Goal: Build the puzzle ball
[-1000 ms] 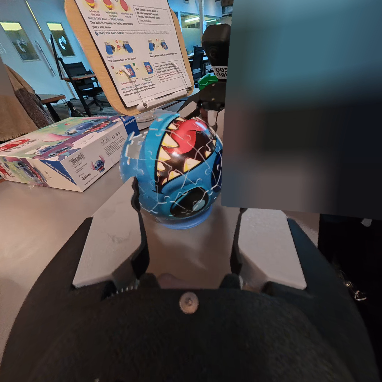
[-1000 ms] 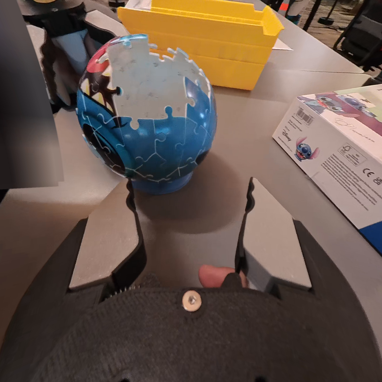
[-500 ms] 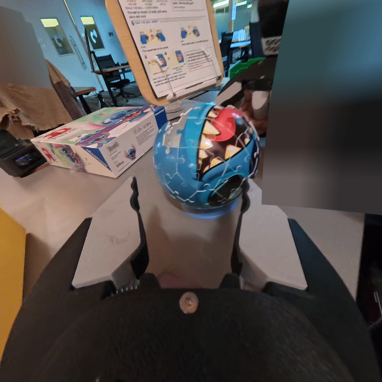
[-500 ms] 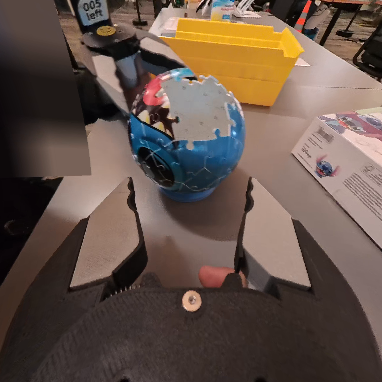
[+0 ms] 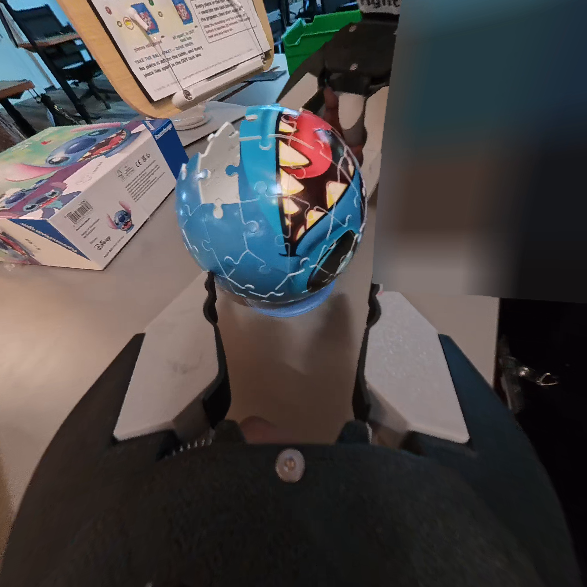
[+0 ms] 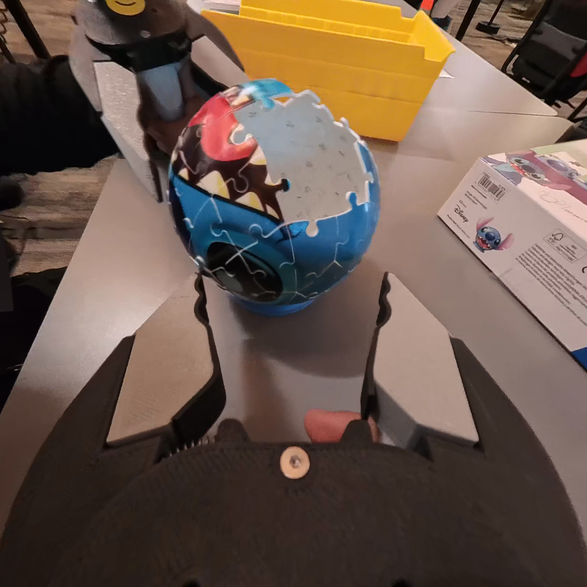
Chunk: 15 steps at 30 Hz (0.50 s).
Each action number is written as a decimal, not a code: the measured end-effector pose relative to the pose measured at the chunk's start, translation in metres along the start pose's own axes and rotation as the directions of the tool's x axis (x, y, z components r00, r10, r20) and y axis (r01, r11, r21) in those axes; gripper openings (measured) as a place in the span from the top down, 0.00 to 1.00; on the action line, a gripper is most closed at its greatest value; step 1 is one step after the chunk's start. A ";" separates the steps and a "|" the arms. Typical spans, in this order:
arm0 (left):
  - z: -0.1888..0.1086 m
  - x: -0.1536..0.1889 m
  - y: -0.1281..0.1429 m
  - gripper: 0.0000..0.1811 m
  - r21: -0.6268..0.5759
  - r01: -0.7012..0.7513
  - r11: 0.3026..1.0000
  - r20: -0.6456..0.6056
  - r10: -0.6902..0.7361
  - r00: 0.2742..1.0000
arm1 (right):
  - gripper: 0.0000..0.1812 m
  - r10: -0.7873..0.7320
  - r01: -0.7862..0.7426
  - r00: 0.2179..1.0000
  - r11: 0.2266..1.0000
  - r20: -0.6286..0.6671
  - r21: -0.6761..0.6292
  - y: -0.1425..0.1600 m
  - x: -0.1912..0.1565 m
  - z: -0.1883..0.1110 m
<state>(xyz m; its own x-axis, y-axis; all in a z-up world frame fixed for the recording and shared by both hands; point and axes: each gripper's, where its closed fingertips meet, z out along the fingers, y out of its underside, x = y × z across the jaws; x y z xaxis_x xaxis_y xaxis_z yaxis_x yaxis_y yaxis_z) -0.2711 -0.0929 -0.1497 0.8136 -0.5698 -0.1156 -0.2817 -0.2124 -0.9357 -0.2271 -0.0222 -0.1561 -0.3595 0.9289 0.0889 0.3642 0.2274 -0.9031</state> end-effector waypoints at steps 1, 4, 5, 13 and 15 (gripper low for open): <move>0.000 0.004 -0.001 0.46 0.007 0.015 1.000 -0.002 -0.015 1.000 | 0.40 0.008 -0.008 1.000 1.000 0.004 -0.002 0.002 0.002 -0.001; -0.004 0.020 -0.006 0.43 0.034 0.025 0.999 -0.021 -0.025 0.999 | 0.39 0.005 -0.005 1.000 1.000 0.007 -0.019 0.009 0.009 -0.007; -0.006 0.026 -0.008 0.45 0.043 0.025 0.999 -0.034 -0.023 0.999 | 0.38 0.002 -0.003 1.000 1.000 -0.009 -0.025 0.011 0.014 -0.011; -0.019 0.060 -0.017 0.51 0.089 0.036 0.995 -0.114 -0.026 0.993 | 0.43 0.093 -0.094 0.991 0.996 -0.093 -0.009 0.021 0.050 -0.028; -0.020 0.042 -0.015 0.49 0.074 0.066 0.995 -0.064 -0.061 0.996 | 0.43 0.093 -0.093 0.991 0.996 -0.092 0.004 0.018 0.049 -0.030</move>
<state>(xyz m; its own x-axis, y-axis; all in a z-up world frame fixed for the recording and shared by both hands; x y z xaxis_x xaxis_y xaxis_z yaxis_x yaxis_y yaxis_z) -0.2432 -0.1292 -0.1337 0.7949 -0.6057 -0.0362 -0.1889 -0.1903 -0.9634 -0.2121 0.0362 -0.1549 -0.2438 0.9689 0.0424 0.3929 0.1386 -0.9091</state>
